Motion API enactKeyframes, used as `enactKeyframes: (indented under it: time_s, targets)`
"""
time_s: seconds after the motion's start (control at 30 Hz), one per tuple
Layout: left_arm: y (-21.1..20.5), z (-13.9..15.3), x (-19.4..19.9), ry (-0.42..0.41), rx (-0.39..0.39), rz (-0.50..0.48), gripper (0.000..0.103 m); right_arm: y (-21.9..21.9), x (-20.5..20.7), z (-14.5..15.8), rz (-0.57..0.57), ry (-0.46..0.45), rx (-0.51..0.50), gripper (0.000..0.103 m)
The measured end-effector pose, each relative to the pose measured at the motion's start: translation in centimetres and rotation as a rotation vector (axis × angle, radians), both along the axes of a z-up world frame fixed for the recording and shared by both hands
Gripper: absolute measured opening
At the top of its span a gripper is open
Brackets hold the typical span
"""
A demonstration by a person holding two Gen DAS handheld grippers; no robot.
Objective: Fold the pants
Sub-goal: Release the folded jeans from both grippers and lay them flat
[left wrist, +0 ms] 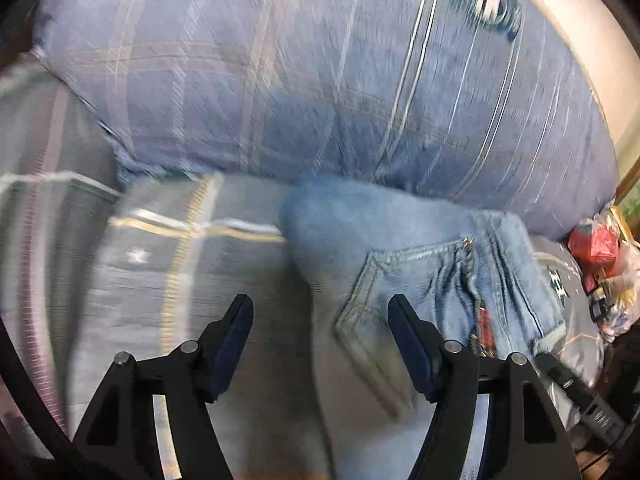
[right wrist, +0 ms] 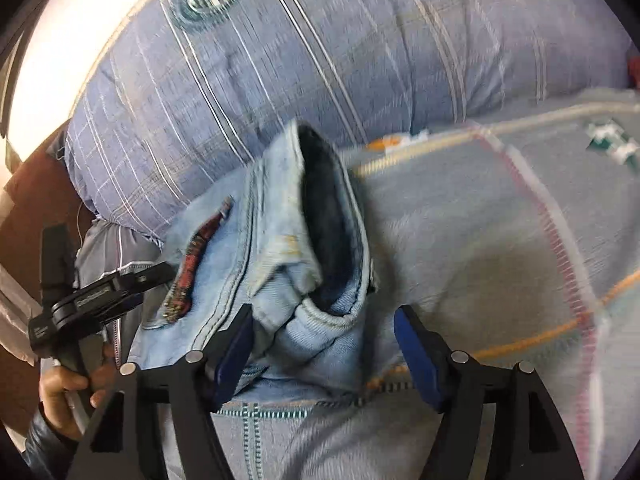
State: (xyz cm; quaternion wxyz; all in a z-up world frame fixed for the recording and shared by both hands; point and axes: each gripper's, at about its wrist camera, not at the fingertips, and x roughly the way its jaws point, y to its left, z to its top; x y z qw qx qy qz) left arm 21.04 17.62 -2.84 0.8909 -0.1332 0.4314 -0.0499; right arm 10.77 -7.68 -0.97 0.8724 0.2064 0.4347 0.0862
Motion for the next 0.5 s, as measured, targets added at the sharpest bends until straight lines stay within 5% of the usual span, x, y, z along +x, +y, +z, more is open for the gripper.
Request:
enactKeyframes:
  time_s: [0.13,0.23,0.37,0.5]
  targets:
    - [-0.7,2.8,-4.0,-0.11,0.013,-0.035,0.071,1.2,-1.4,4.2,-0.001,-0.134,-0.105,0.073]
    - [-3.9,2.9,-4.9,-0.113,0.07,-0.114,0.071,2.6,-0.3,5.8,0.017,-0.165,-0.179,0.073]
    - [-6.1,-1.2,-4.0,0.015,0.141,-0.153,0.071,3.1,2.1,1.2,-0.022,0.022,-0.351,0.073]
    - [-6.1,-2.6,-4.3,0.024,0.144,-0.128,0.071,1.2,1.9,-1.2,-0.053,0.068,-0.247,0.077]
